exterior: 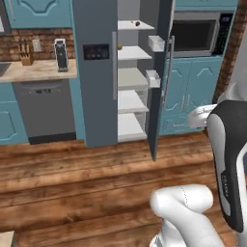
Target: Transport the chicken drumstick and squash to the fridge. Place the chicken drumstick on the rack containing meat and place the squash on the rack containing the vegetable, ensuring meats and vegetables are on different racks.
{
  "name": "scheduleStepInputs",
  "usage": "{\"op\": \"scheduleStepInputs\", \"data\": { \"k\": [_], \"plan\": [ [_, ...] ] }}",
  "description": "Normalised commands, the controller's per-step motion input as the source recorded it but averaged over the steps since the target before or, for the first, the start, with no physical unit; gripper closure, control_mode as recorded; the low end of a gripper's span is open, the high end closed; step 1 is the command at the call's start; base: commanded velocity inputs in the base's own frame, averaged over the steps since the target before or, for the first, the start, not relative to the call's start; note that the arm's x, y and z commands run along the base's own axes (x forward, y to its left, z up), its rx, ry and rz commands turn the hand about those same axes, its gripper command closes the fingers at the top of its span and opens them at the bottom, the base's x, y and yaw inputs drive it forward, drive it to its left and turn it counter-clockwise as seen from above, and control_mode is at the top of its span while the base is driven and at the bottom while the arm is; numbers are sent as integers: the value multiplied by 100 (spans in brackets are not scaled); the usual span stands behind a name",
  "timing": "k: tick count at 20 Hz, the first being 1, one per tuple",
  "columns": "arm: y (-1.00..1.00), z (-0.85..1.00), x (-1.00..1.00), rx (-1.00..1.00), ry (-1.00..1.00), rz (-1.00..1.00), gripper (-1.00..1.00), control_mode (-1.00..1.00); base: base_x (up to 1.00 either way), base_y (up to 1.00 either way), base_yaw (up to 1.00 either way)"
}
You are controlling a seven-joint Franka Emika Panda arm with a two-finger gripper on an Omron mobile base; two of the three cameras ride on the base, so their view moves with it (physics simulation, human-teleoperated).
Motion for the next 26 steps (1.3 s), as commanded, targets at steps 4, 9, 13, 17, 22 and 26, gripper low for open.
{"op": "scheduleStepInputs", "data": {
  "k": [4, 9, 13, 17, 22, 26],
  "plan": [
    [0, 0, 0, 0, 0, 0, -100, 100, -100, 9, 0],
    [0, 0, 0, 0, 0, 0, -100, 100, -100, 2, 0],
    [0, 0, 0, 0, 0, 0, -100, 100, -100, 0, 0],
    [0, 0, 0, 0, 0, 0, -100, 100, -100, 7, 0],
    [0, 0, 0, 0, 0, 0, -100, 100, -100, 8, 0],
    [0, 0, 0, 0, 0, 0, -100, 100, -100, 1, 0]
  ]
}}
